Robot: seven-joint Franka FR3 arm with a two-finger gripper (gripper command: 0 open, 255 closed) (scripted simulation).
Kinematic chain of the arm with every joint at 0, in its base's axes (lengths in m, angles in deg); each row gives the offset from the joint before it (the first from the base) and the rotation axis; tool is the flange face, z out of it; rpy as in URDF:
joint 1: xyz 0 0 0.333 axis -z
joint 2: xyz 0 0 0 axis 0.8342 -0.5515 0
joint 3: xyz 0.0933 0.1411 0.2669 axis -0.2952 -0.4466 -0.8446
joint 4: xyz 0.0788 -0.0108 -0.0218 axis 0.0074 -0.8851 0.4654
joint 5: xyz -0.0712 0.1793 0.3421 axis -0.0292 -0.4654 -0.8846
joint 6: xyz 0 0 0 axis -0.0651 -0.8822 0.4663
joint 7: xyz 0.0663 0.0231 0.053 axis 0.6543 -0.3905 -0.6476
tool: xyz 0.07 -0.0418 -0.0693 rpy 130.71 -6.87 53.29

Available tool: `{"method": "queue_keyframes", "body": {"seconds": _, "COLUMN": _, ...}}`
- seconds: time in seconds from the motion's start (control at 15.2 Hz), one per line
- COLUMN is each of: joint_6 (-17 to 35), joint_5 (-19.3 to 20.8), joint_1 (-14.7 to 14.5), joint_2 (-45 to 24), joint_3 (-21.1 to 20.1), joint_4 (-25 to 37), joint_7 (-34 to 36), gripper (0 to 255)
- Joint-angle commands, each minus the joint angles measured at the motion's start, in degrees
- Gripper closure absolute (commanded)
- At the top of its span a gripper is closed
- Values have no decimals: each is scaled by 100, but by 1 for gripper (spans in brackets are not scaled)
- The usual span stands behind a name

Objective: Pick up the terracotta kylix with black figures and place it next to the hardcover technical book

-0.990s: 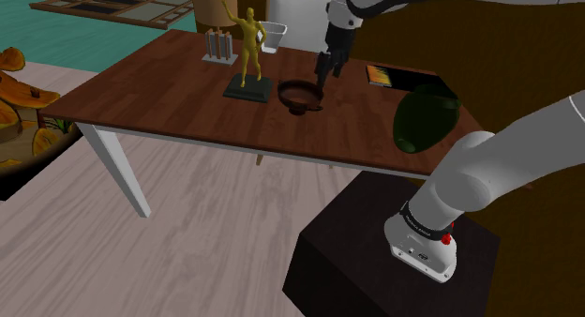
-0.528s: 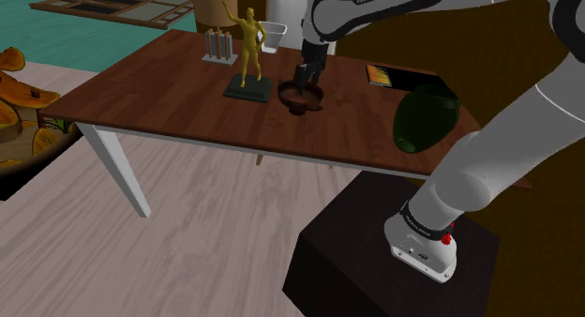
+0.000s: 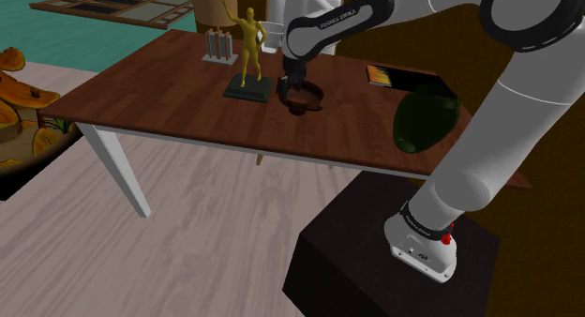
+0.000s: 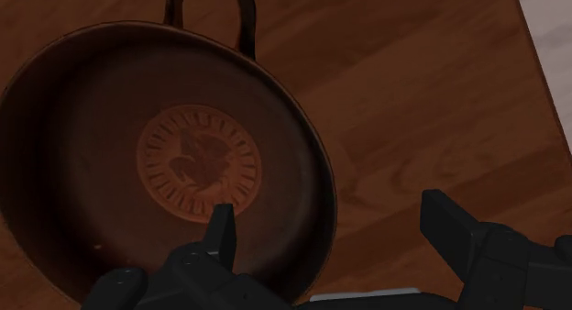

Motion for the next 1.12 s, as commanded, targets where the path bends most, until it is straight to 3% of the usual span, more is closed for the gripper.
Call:
{"method": "queue_keyframes", "body": {"seconds": 0.0, "joint_6": 133, "joint_5": 23, "joint_1": 13, "joint_2": -105, "joint_3": 13, "joint_4": -19, "joint_7": -9, "gripper": 0}}
{"method": "queue_keyframes", "body": {"seconds": 0.33, "joint_6": 452, "joint_5": 58, "joint_1": 28, "joint_2": -305, "joint_3": 32, "joint_4": -137, "joint_7": 14, "gripper": 0}}
{"method": "queue_keyframes", "body": {"seconds": 0.86, "joint_6": 451, "joint_5": 58, "joint_1": 28, "joint_2": -306, "joint_3": 32, "joint_4": -136, "joint_7": 14, "gripper": 0}}
{"method": "queue_keyframes", "body": {"seconds": 0.92, "joint_6": 451, "joint_5": 58, "joint_1": 28, "joint_2": -306, "joint_3": 32, "joint_4": -136, "joint_7": 14, "gripper": 255}}
{"method": "queue_keyframes", "body": {"seconds": 1.06, "joint_6": 451, "joint_5": 58, "joint_1": 28, "joint_2": -306, "joint_3": 32, "joint_4": -136, "joint_7": 14, "gripper": 255}}
